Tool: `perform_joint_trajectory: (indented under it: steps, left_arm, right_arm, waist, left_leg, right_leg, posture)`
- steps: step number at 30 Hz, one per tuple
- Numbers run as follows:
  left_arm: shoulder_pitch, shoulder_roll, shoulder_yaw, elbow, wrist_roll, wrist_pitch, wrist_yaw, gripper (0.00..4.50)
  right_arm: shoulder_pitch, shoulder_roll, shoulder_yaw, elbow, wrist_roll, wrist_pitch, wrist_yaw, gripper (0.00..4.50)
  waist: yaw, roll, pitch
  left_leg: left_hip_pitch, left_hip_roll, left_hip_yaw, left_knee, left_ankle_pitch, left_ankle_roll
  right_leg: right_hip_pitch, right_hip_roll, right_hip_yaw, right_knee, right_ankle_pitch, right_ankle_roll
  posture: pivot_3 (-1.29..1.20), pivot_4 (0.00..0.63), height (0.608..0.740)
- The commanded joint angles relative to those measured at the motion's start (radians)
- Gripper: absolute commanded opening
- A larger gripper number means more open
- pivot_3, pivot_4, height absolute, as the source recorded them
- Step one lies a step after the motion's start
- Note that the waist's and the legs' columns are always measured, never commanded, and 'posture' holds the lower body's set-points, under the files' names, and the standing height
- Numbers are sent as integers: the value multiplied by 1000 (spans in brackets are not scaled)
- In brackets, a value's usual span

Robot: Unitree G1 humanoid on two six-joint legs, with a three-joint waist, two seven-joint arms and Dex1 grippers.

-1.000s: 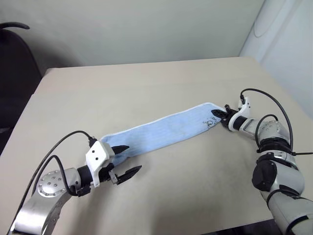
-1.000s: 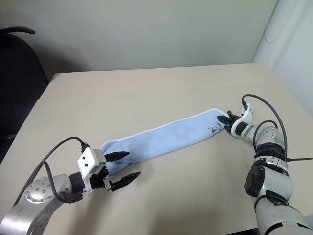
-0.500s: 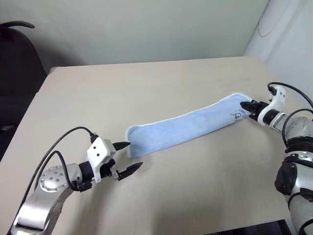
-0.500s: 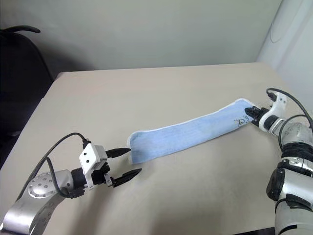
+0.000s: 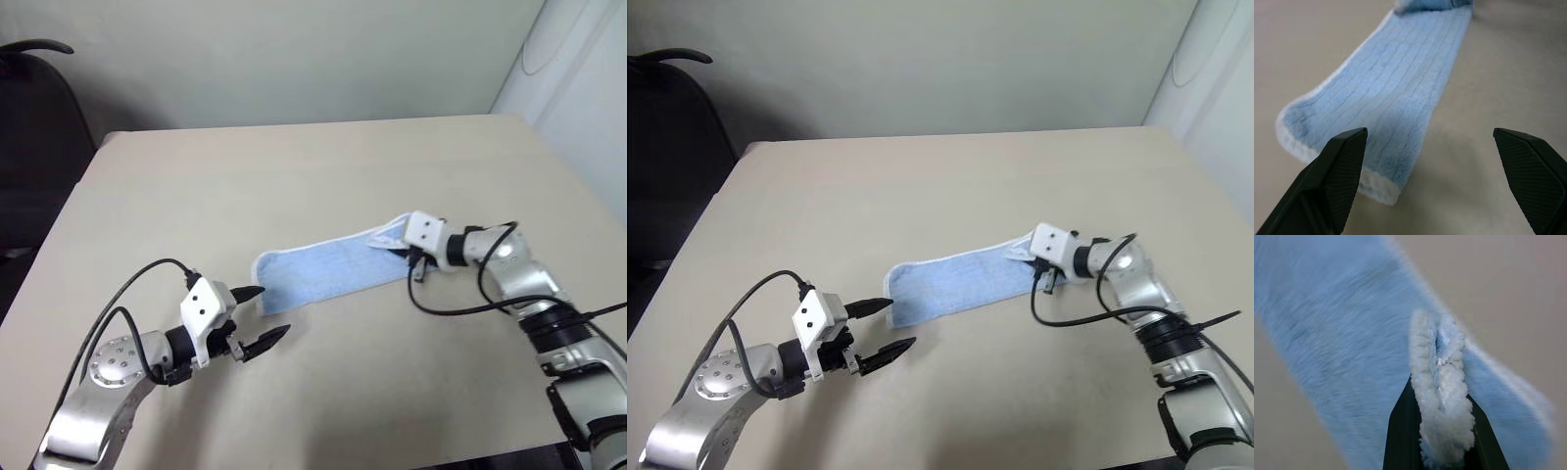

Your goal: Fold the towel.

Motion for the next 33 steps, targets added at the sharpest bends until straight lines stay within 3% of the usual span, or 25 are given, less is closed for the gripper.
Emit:
perform_joint_trajectory:
  steps: [1,3,6,14,20,23,31,33]
  left_arm:
    - [24,-5,20,-59,-7,-1,21,4500]
    - [39,-7,26,-72,-13,4,29,4500]
    - [42,-7,28,-77,-17,8,34,4500]
    - [46,-17,40,-78,-42,23,45,4500]
    - [47,-83,128,-69,-185,80,98,4500]
    - [14,-122,158,-47,-266,127,142,4500]
    - [9,-201,229,-49,-491,250,273,4500]
    - [52,-225,231,-81,-494,255,321,4500]
  right_arm:
    - [2,14,-1,-20,-31,-44,-15,29]
    - [14,28,2,-34,-21,-36,1,29]
    - [24,42,-12,-62,21,7,44,675]
    - [85,36,-151,-222,208,162,94,3385]
    - [47,-2,-342,-224,411,333,112,3385]
    - [-11,18,-342,-108,377,326,66,2861]
    - [-23,153,-223,279,214,97,23,35]
    - [-11,178,-205,343,185,42,12,35]
  waist:
    - [2,0,0]
    - [0,-1,-1]
    - [0,-1,-1]
    - [1,-1,-1]
    - [1,-2,-1]
    - [1,-2,-1]
    - [1,-1,0]
    - [1,-1,0]
  left_leg:
    - [0,0,0,0,0,0]
    - [0,0,0,0,0,0]
    - [0,0,0,0,0,0]
    - [0,0,0,1,0,-1]
    - [1,0,1,1,1,-2]
    - [4,0,1,0,2,-2]
    - [7,0,0,0,2,-2]
    - [7,0,1,-1,2,-2]
  right_leg:
    - [0,0,0,0,0,0]
    - [0,0,0,0,0,0]
    - [0,0,0,0,0,0]
    - [1,0,0,0,0,0]
    - [3,0,0,-1,-1,1]
    - [5,0,0,-1,-1,1]
    - [7,0,0,-1,-1,1]
    - [7,0,0,-1,-1,1]
  posture:
    - [0,150,740]
    - [0,150,740]
    - [0,150,740]
    - [0,150,740]
    - [0,150,740]
    - [0,150,740]
    - [0,150,740]
    - [0,150,740]
